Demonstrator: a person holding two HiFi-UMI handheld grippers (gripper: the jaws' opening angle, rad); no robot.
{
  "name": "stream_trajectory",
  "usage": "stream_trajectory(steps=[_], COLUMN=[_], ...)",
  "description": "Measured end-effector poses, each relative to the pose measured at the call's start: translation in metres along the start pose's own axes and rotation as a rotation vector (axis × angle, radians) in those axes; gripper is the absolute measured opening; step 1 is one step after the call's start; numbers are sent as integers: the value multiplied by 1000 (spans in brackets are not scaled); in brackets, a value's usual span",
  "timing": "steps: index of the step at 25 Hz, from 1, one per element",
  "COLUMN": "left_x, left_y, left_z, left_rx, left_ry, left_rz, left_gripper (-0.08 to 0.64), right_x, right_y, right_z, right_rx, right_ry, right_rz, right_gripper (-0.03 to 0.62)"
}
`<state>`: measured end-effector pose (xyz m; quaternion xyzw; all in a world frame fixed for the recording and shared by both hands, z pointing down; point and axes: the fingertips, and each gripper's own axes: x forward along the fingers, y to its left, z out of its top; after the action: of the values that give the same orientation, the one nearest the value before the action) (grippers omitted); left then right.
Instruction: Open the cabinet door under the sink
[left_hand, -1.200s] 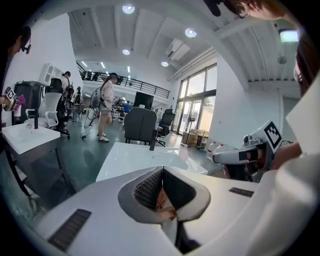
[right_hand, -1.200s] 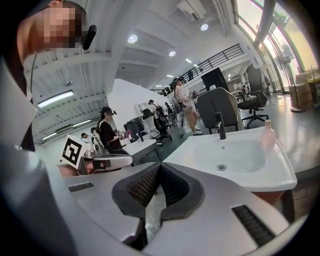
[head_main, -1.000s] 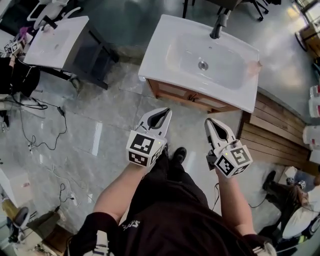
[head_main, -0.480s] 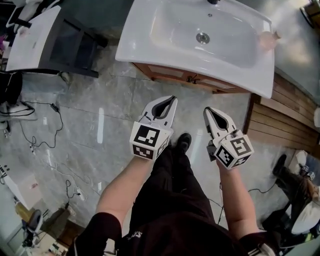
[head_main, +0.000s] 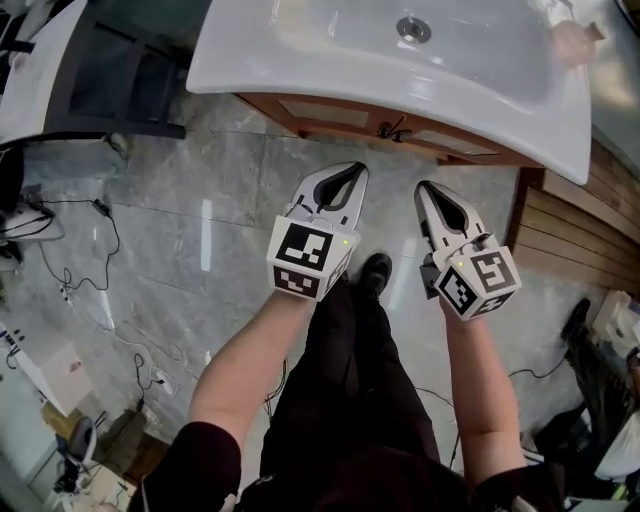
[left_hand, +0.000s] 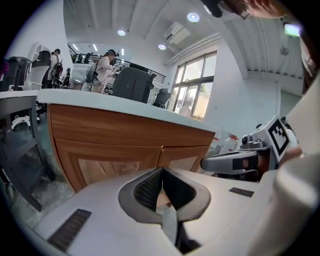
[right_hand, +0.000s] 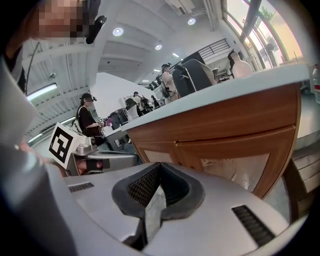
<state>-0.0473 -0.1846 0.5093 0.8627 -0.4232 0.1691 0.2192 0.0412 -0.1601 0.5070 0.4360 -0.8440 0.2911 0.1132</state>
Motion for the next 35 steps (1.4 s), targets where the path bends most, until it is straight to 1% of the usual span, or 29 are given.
stream_trajectory(steps=[4,8,12,16,19,23,25,26,27,29,32,35], left_x=[23,46,69,90,105,119,123,126,129,136,143,151], left_y=[10,15,19,24,27,31,31,30,30,31,35,37], left_z=[-24,-41,-60,-73,-82,-85,-86,-88,-91,-96,-99,-101], left_rx=[14,12,19,18,16,17,18,20,21,15,1,5], left_ry=[6,9,14,14,32,43,46,54,65,84,82,83], left_rz=[10,6,2,-5,-15,-8,-3,-3,-3,1,11,7], left_gripper=[18,18,20,20,20,29,70,106,119,127,129,129], right_x=[29,52,60,62,64,66,64,62,60,58,54,53], right_y=[-19,-36,-52,-64,-69,-73,-72,-72,-73,-74,-77,-81], right_z=[-27,-43,-58,-76,-87,-91,-91,-90,-89,-88,-91,-94], right_rx=[5,-18,-36,-34,-28,-20,-16,-15,-14,-14,-11,-8], right_ry=[8,21,37,61,71,74,78,80,81,82,91,99], right_rz=[-6,-23,-41,-53,-58,-63,-63,-62,-61,-61,-60,-61], right_gripper=[18,31,37,38,40,41,41,41,41,41,41,41])
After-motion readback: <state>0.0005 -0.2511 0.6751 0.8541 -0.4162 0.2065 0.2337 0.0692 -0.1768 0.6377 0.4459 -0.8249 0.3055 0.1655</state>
